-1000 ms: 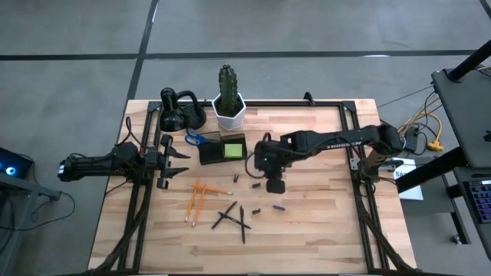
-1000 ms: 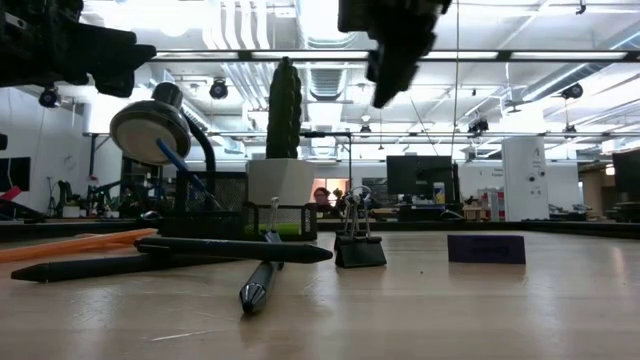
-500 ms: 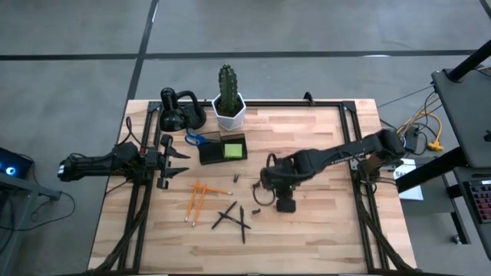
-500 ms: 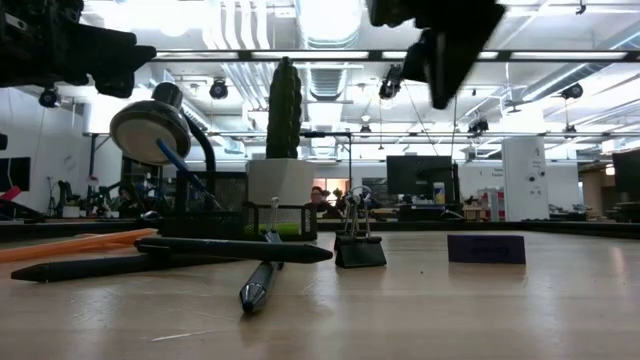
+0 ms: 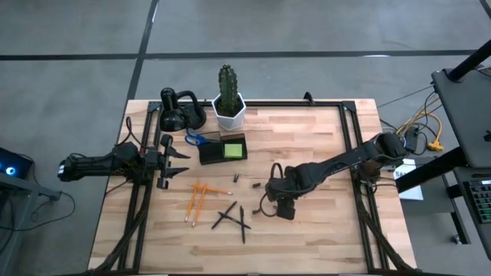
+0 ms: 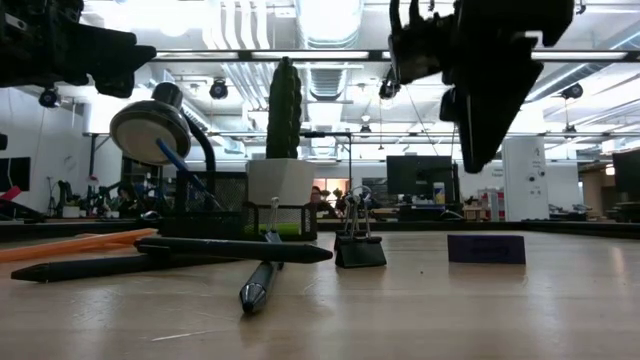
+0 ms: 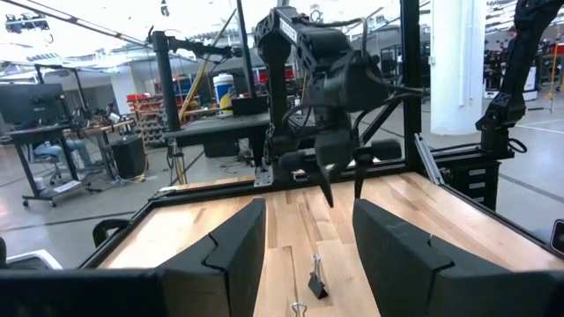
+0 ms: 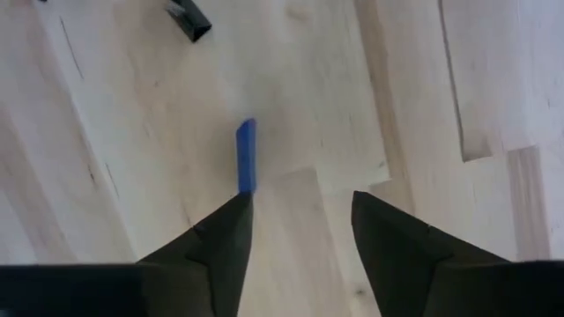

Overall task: Pick and place office supplies into organizer
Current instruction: Put the blue eraser into the black desk organizer

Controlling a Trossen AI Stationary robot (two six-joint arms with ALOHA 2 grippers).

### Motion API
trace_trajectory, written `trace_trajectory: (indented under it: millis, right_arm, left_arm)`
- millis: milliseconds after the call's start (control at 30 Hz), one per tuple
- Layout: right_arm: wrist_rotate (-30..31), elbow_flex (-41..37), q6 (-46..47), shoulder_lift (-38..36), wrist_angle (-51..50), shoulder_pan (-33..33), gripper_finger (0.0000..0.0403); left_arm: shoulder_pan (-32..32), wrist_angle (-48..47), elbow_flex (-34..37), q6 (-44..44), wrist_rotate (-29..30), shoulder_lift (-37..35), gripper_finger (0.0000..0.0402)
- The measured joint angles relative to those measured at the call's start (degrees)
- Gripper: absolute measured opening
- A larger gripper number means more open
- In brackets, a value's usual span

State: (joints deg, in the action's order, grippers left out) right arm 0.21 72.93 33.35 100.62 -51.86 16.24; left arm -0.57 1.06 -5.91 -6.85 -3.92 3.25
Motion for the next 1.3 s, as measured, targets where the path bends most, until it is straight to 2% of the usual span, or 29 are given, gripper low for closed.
trace_trajectory:
  millis: [433, 833, 1167, 1300]
  right_arm:
    - [-0.2, -2.0, -0.2, 0.0, 8.1, 1.0, 0.0198]
    - [1.9, -2.1, -0.3, 3.7, 9.0, 1.8, 0.0199]
    - [2.0, -2.4, 0.0, 4.5, 8.9, 4.2, 0.0199]
    - [4.7, -3.1, 0.1, 4.5, 8.9, 5.8, 0.0199]
  left_arm:
    - [0.0, 0.2, 0.0, -1.5, 0.0, 0.0, 0.0157]
    - [0.0, 0.0, 1.5, -1.0, 0.0, 0.0, 0.0157]
    - [0.0, 8.8, 3.6, 3.0, 0.0, 0.0, 0.0157]
    - [0.0, 9.2, 3.8, 3.7, 0.0, 0.0, 0.0157]
